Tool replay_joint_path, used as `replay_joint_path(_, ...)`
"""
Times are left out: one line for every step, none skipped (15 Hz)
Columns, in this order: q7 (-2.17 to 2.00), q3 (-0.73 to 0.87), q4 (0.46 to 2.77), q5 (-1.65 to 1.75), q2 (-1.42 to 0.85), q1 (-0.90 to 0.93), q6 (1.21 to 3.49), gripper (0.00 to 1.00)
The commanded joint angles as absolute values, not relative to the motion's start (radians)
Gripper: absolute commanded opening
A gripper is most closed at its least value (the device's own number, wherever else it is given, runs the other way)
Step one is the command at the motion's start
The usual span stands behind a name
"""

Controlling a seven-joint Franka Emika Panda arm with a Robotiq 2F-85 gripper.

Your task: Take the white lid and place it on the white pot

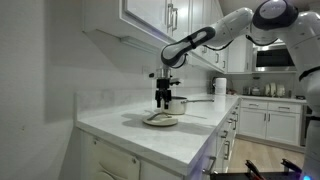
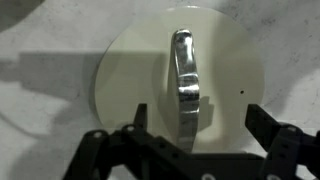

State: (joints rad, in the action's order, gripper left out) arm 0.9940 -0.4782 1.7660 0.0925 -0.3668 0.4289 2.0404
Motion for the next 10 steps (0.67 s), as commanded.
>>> replay_joint_path(1.039,-0.485,1.728,0.069,-0.4,0.434,2.006,1.0)
replay_joint_path(1.039,-0.485,1.729,0.069,-0.405,0.434,2.004,1.0)
replay_joint_path(1.042,-0.485,1.729,0.068,-0.411,0.433,2.002,1.0)
replay_joint_path(1.046,-0.485,1.727,0.068,-0.417,0.433,1.997,1.0)
replay_joint_path(1.056,-0.484,1.727,0.067,-0.422,0.432,1.996,1.0)
replay_joint_path(1.058,-0.484,1.724,0.067,-0.43,0.432,1.992,1.0)
replay_joint_path(1.062,-0.484,1.72,0.066,-0.438,0.431,1.987,1.0)
replay_joint_path(1.063,-0.483,1.715,0.066,-0.446,0.432,1.984,1.0)
replay_joint_path(1.068,-0.483,1.71,0.065,-0.454,0.432,1.98,1.0)
replay_joint_path(1.074,-0.482,1.704,0.067,-0.462,0.433,1.977,1.0)
